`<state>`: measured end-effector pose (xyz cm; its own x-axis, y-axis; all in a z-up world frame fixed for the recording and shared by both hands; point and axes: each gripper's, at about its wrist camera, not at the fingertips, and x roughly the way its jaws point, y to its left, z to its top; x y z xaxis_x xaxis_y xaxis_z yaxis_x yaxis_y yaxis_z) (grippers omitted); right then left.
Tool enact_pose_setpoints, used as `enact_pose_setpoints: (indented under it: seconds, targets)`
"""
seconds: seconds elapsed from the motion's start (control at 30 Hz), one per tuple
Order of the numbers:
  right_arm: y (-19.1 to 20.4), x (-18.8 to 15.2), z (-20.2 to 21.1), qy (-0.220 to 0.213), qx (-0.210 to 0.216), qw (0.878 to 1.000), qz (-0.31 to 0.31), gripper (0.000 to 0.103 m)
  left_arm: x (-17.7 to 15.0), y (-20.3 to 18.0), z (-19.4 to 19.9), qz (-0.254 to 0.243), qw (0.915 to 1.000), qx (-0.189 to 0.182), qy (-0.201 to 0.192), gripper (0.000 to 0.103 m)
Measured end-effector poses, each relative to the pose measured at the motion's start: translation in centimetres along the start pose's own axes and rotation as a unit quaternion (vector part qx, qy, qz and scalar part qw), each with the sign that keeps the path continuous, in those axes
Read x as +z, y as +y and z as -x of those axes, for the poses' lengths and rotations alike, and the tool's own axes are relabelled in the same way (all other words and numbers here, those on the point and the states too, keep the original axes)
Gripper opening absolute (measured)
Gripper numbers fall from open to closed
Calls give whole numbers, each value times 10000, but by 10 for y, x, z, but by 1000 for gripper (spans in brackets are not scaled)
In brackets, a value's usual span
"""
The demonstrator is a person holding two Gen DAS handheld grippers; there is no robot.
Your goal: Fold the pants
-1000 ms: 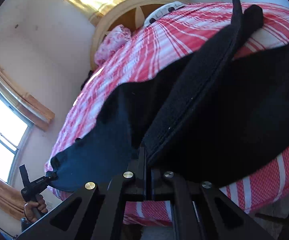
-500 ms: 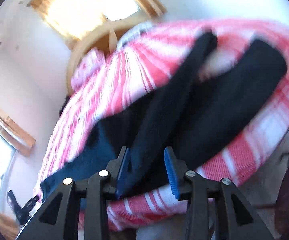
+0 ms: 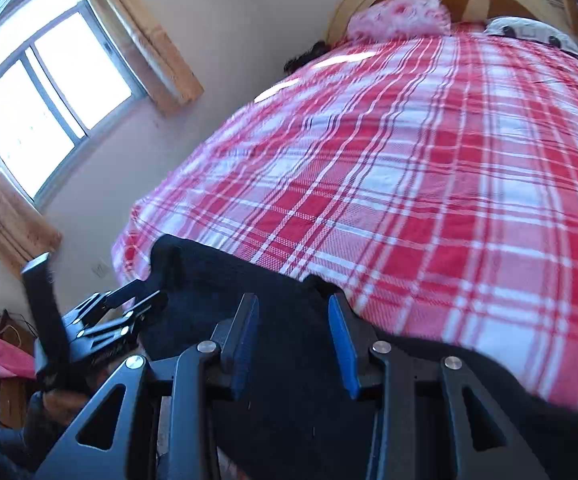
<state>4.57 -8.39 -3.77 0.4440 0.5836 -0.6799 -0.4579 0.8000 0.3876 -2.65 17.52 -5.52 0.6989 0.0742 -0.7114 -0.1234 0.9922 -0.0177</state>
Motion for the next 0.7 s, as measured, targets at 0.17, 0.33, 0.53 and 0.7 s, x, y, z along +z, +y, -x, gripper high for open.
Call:
enact_pose_setpoints:
  seconds: [0.17,0.33,0.53,0.7]
  targets:
    - [-5,9,-48,504,174,9985,-133,39,-2,6,-18,85,9999,60,131,67]
    - [3,0,-62,931,263,9953,32,39,-4,1,-25,-104,9996,255,32,67]
    - [1,8,-56,736,-185,9968,256,39,-2,-1,-29,-119,9995,307,-16,71]
    - [3,2,-67,1118,381,9930,68,42,-2,0,-29,-116,9996,258,-5,71]
